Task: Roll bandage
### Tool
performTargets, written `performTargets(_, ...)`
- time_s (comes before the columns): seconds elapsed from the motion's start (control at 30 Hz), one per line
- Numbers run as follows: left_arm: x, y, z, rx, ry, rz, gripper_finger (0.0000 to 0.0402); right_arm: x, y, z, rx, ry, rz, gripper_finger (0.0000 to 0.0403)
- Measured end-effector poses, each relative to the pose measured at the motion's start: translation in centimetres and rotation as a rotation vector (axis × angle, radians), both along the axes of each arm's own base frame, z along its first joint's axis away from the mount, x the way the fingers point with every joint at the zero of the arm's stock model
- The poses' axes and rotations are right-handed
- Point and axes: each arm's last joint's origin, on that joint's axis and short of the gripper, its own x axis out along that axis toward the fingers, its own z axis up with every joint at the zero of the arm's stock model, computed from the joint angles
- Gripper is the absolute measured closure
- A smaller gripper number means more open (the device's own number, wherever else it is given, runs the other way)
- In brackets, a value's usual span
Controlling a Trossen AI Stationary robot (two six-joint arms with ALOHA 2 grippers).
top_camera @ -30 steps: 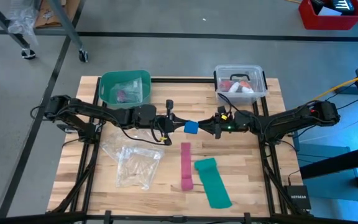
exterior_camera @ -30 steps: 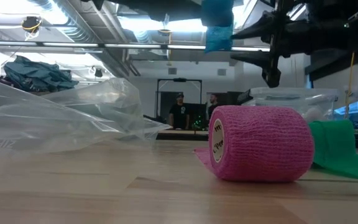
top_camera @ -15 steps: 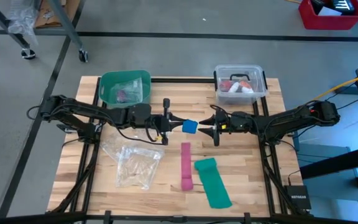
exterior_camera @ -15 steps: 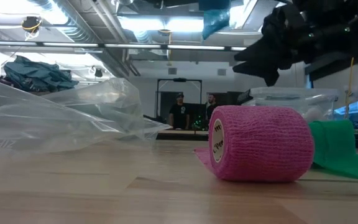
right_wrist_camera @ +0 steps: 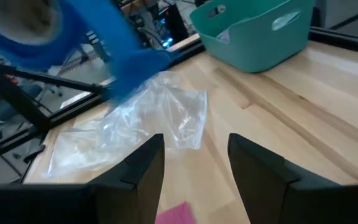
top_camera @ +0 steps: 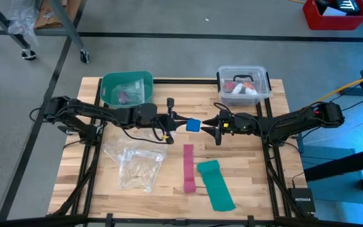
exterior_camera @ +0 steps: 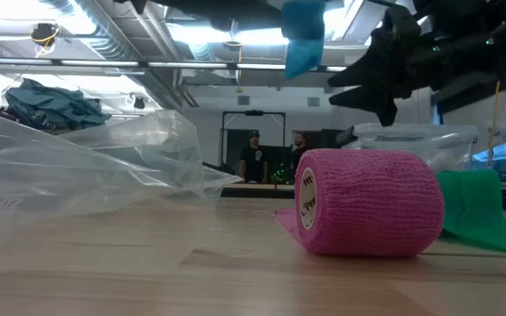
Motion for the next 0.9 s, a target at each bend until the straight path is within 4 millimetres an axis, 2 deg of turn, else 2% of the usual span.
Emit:
performTargets(0.17,0.6,0.1,-0.9,0.177,0.047,0.022,0.0399,0.0,0.0,0.0,0.0,-0.002,0.0,0.0221)
performTargets(0.33,0.9,0.5,-1.5,0.403,0.127,0.129,0.0399,0.1,0.1,0.7,0.004,-0.07,0.028,0.0221)
performTargets(0.53,0.8,0.7,-1.5,0.592,0.189,0.191,0.04,0.2,0.2,1.0,0.009,-0.108,0.069,0.0221)
performTargets(0.9,0.8,-0.5,-1.4,1.024,0.301,0.103,0.04,0.2,0.1,1.0,-0.051,-0.099,0.06,0.0221)
